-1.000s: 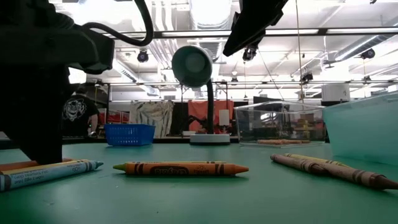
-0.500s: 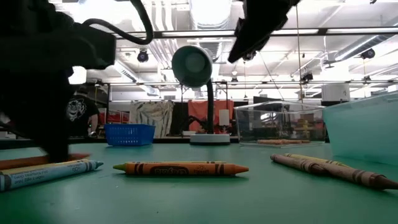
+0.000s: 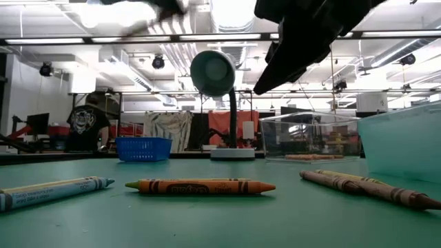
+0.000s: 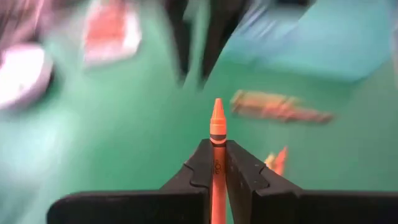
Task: Sort crayons
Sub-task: Put the orange crayon into the transparent bin
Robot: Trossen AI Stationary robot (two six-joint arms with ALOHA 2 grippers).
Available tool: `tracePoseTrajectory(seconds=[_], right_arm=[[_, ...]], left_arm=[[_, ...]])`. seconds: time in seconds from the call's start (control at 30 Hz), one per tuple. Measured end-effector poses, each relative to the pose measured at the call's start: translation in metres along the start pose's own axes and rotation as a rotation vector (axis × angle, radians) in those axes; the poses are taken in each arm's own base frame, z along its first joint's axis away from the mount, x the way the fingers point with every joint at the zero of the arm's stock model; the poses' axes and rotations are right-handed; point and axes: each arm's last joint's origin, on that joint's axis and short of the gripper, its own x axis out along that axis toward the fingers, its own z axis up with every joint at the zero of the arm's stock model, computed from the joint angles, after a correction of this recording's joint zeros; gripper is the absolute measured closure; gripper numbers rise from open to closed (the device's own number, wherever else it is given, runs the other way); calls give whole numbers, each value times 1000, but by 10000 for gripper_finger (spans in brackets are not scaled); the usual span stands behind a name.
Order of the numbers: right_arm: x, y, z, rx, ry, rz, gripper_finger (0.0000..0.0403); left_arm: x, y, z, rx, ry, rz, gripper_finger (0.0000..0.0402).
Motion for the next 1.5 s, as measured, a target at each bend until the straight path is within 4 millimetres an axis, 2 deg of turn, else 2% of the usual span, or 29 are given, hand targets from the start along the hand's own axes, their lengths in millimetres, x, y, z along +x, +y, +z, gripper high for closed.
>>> tracePoseTrajectory(seconds=[0.13, 0.23, 0.33, 0.5, 0.63, 0.73, 0.97, 1.13, 1.33, 1.5], right_arm=[[4, 5, -4, -23, -89, 30, 314], [5, 11, -2, -68, -215, 63, 317], [3, 19, 1, -121, -345, 90, 320], [1, 29, 7, -181, -547, 123, 318], [7, 31, 12, -198, -676, 118, 309], [14, 33, 18, -215, -711, 110, 293], [17, 35, 41, -214, -764, 21, 232], [15, 31, 58, -216, -795, -3, 208], [19, 25, 66, -244, -773, -36, 216], [18, 26, 66, -260, -779, -40, 262]], left_arm=[[-22, 2, 26, 168, -203, -124, 400], [-30, 7, 31, 265, -346, -163, 400], [-29, 18, 24, 294, -449, -187, 400], [-19, 37, -1, 232, -614, -251, 400], [-16, 49, -19, 170, -800, -287, 400], [-16, 57, -31, 164, -898, -301, 400], [-14, 69, -44, 142, -938, -308, 400], [-14, 70, -41, 152, -953, -290, 400], [-14, 70, -35, 169, -968, -263, 400], [-13, 71, -36, 176, -962, -259, 400]])
